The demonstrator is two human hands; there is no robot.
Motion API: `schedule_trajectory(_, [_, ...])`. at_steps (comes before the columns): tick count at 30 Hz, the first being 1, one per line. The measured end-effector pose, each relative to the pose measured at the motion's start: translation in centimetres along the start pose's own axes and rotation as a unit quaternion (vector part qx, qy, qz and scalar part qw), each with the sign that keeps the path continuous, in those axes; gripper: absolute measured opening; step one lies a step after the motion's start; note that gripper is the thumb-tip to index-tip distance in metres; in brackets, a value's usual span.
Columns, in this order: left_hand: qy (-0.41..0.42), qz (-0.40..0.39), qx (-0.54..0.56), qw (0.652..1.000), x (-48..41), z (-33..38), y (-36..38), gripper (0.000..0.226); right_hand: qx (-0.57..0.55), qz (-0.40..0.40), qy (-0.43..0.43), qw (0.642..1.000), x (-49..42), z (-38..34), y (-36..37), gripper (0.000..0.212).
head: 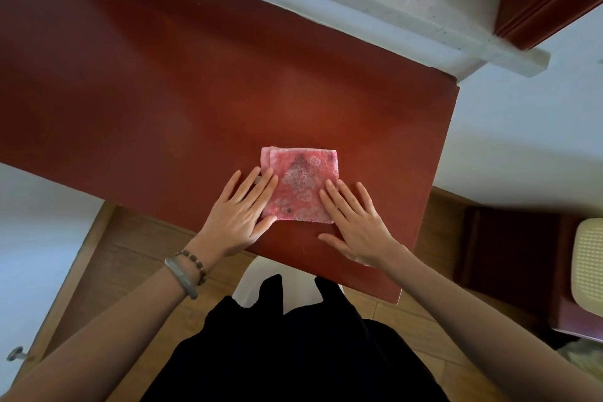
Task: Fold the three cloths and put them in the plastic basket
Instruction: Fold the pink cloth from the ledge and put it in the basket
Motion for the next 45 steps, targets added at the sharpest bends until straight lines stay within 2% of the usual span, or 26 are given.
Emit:
schedule_trajectory(3, [-0.029,0.018,0.034,0.999,-0.2,0.1,-0.6,0.065,-0.056,0.063,0.009,0.996,-0.4,0.0,-1.0,0.073])
schedule_trajectory(6, [-0.120,0.042,0.073,0.989,-1.2,0.2,-1.5,0.065,-0.116,0.221,0.108,0.962,-1.2,0.8,-3.3,0.041])
schedule_trajectory(7, [-0.158,0.042,0.082,0.983,-1.6,0.2,-1.7,0.066,-0.129,0.251,0.154,0.947,-1.6,1.3,-3.8,0.033])
schedule_trajectory(11, [-0.273,0.041,0.126,0.953,-3.0,-0.1,-1.7,0.060,-0.294,0.197,0.307,0.883,-3.3,2.5,-3.9,0.031])
schedule_trajectory(13, [-0.310,0.047,0.135,0.940,-3.7,-0.2,-1.7,0.056,-0.361,0.177,0.343,0.848,-3.9,2.6,-3.7,0.027])
schedule_trajectory(16, [-0.364,0.063,0.154,0.916,-4.4,0.1,-1.8,0.048,-0.414,0.162,0.368,0.816,-4.6,2.5,-3.9,0.018])
schedule_trajectory(22, [-0.417,0.046,0.149,0.895,-4.5,0.2,-1.9,0.039,-0.445,0.108,0.400,0.794,-5.3,2.6,-4.3,0.012])
schedule_trajectory(24, [-0.427,0.033,0.152,0.891,-4.7,0.3,-2.0,0.037,-0.433,0.085,0.403,0.802,-5.4,2.6,-4.4,0.022])
schedule_trajectory(26, [-0.430,0.023,0.164,0.888,-5.1,0.5,-2.1,0.033,-0.431,0.062,0.405,0.804,-5.6,2.4,-4.5,0.032])
schedule_trajectory(30, [-0.418,0.012,0.192,0.888,-5.6,0.7,-2.5,0.027,-0.469,0.097,0.399,0.782,-5.3,2.2,-4.5,0.012])
schedule_trajectory(33, [-0.367,0.036,0.187,0.910,-5.6,1.0,-3.0,0.019,-0.515,0.121,0.357,0.770,-4.7,1.6,-4.3,0.006])
schedule_trajectory(35, [-0.326,0.066,0.262,0.906,-5.5,1.2,-3.0,0.015,-0.540,0.128,0.339,0.760,-4.1,1.1,-4.2,0.005])
schedule_trajectory(36, [-0.315,0.072,0.316,0.892,-5.4,1.2,-3.0,0.015,-0.549,0.132,0.336,0.754,-3.7,1.0,-4.1,0.005])
schedule_trajectory(38, [-0.312,0.076,0.397,0.860,-5.2,1.1,-3.1,0.014,-0.573,0.146,0.335,0.734,-2.9,1.0,-4.1,0.004])
schedule_trajectory(39, [-0.303,0.079,0.412,0.856,-5.2,1.0,-3.3,0.015,-0.594,0.154,0.335,0.715,-2.4,1.1,-4.1,0.005])
schedule_trajectory(41, [-0.260,0.089,0.422,0.864,-5.4,1.0,-4.0,0.016,-0.625,0.170,0.337,0.683,-1.3,1.4,-4.3,0.010])
schedule_trajectory(45, [-0.151,0.121,0.439,0.877,-6.7,2.5,-6.0,0.022,-0.632,0.217,0.340,0.662,1.6,2.3,-5.0,0.010])
Point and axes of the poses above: each hand's wrist, its own x-axis away from the middle knuckle, its own y-axis out of the palm, z = x × y, the point moved 3 cm from there along -x, towards the middle knuckle, and after that the axes turned 1 degree about -x, right-handed, at the moved point
